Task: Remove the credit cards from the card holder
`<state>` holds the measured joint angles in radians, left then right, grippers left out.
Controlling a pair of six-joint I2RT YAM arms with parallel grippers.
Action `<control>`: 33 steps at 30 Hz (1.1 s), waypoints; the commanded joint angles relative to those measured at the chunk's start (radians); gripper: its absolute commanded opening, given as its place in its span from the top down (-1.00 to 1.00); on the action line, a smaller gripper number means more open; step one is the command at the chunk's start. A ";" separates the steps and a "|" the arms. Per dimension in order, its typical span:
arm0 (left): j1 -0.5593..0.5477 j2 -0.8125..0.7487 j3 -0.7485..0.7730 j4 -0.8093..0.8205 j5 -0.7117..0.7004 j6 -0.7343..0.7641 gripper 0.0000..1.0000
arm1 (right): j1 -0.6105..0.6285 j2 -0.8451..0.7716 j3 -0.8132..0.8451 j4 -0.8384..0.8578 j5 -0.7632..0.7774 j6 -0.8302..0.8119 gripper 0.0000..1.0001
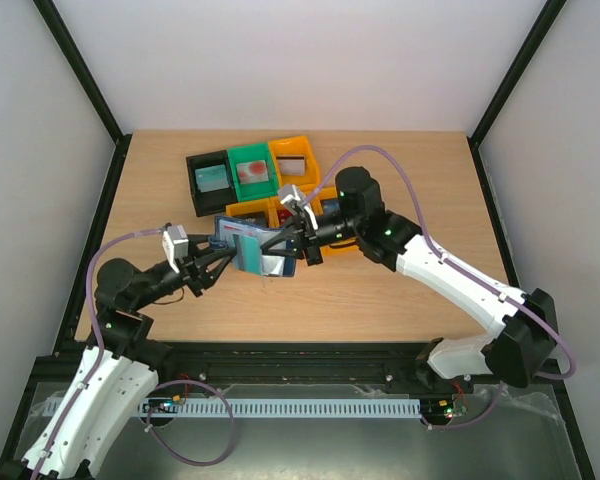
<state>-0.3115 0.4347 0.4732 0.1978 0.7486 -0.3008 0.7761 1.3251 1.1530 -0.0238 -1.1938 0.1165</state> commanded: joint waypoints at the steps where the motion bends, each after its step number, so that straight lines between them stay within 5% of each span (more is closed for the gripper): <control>1: -0.026 0.008 -0.028 0.075 0.116 -0.018 0.18 | 0.009 0.041 0.033 0.155 -0.031 0.043 0.97; 8: -0.031 0.008 -0.031 0.089 0.190 -0.028 0.09 | 0.009 0.092 0.034 0.212 -0.062 0.066 0.97; 11: -0.031 0.011 -0.023 0.074 0.174 -0.017 0.31 | 0.009 0.106 0.051 0.205 -0.057 0.067 0.97; 15: -0.031 0.024 -0.021 0.071 0.149 -0.021 0.91 | 0.009 0.116 0.056 0.179 -0.050 0.047 0.97; 19: -0.031 0.028 -0.026 0.073 0.106 -0.046 0.95 | 0.006 0.128 0.080 0.105 -0.026 -0.007 0.97; 23: -0.029 0.016 -0.026 0.022 -0.030 -0.055 0.95 | -0.033 0.141 0.090 0.072 0.119 0.010 0.70; 28: 0.004 -0.014 -0.020 -0.083 -0.314 -0.028 0.95 | -0.223 0.118 0.042 0.153 0.265 0.191 0.29; 33: 0.032 -0.038 -0.043 -0.106 -0.427 0.010 0.95 | -0.325 0.123 0.126 0.042 0.419 0.178 0.19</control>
<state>-0.2962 0.4210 0.4477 0.1123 0.4778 -0.3275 0.4847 1.4578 1.2037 0.0734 -0.9440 0.2794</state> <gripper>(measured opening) 0.076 0.397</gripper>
